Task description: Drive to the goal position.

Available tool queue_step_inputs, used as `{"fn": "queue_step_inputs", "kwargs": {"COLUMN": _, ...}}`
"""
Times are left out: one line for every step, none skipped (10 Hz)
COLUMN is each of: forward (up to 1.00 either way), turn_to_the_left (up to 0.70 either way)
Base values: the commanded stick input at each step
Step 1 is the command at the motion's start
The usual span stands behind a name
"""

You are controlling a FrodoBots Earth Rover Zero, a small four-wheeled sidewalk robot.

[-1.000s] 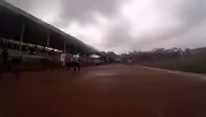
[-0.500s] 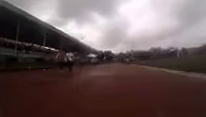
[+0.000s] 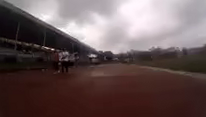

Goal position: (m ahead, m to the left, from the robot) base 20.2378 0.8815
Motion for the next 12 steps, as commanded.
{"fn": "queue_step_inputs", "kwargs": {"forward": 0.5, "turn_to_the_left": 0.02}}
{"fn": "queue_step_inputs", "kwargs": {"forward": 0.5, "turn_to_the_left": 0.02}}
{"fn": "queue_step_inputs", "kwargs": {"forward": 0.5, "turn_to_the_left": 0.02}}
{"fn": "queue_step_inputs", "kwargs": {"forward": 0.5, "turn_to_the_left": 0.02}}
{"fn": "queue_step_inputs", "kwargs": {"forward": 0.5, "turn_to_the_left": 0.02}}
{"fn": "queue_step_inputs", "kwargs": {"forward": 0.5, "turn_to_the_left": 0.02}}
{"fn": "queue_step_inputs", "kwargs": {"forward": 0.5, "turn_to_the_left": 0.02}}
{"fn": "queue_step_inputs", "kwargs": {"forward": 0.5, "turn_to_the_left": 0.02}}
{"fn": "queue_step_inputs", "kwargs": {"forward": 0.5, "turn_to_the_left": 0.02}}
{"fn": "queue_step_inputs", "kwargs": {"forward": 0.5, "turn_to_the_left": 0.02}}
{"fn": "queue_step_inputs", "kwargs": {"forward": 0.5, "turn_to_the_left": 0.02}}
{"fn": "queue_step_inputs", "kwargs": {"forward": 0.5, "turn_to_the_left": 0.02}}
